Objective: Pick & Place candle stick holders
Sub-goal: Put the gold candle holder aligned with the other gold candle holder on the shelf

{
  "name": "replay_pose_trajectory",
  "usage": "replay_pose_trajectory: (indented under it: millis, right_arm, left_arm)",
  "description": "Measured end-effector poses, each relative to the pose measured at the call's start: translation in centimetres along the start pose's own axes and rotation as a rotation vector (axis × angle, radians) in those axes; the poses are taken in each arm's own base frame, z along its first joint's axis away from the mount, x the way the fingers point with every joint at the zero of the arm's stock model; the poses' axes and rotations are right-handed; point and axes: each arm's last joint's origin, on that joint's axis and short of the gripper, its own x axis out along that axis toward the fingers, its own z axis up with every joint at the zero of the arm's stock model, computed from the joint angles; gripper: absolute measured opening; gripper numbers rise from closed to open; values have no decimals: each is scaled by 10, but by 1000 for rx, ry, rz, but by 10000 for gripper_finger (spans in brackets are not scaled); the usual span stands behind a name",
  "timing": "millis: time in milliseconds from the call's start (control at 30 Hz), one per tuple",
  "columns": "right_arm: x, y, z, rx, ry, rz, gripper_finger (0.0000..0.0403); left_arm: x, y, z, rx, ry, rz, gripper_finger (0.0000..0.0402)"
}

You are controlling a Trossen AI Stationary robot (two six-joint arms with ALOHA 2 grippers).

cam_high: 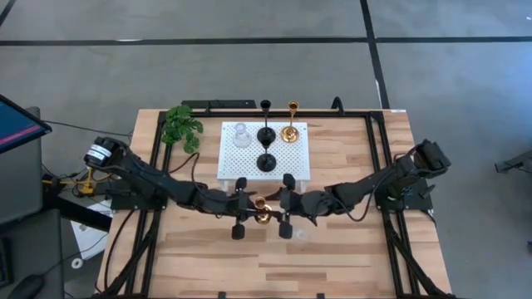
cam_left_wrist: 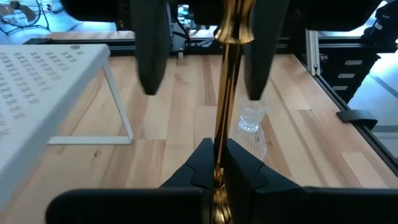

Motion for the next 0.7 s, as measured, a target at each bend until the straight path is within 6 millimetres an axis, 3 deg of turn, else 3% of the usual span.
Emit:
replay_pose_trajectory:
  millis: [267, 500, 700]
  right_arm:
    - [-1, 1, 2, -20, -17, 9, 96]
    - [-1, 2, 2, -47, -19, 11, 12]
    - [-5, 9, 1, -103, -24, -22, 8]
  left_arm:
    - [8, -3, 6, 25, -12, -2, 15]
    - [8, -3, 7, 37, -13, -14, 21]
    - [8, -2, 7, 51, -16, 16, 60]
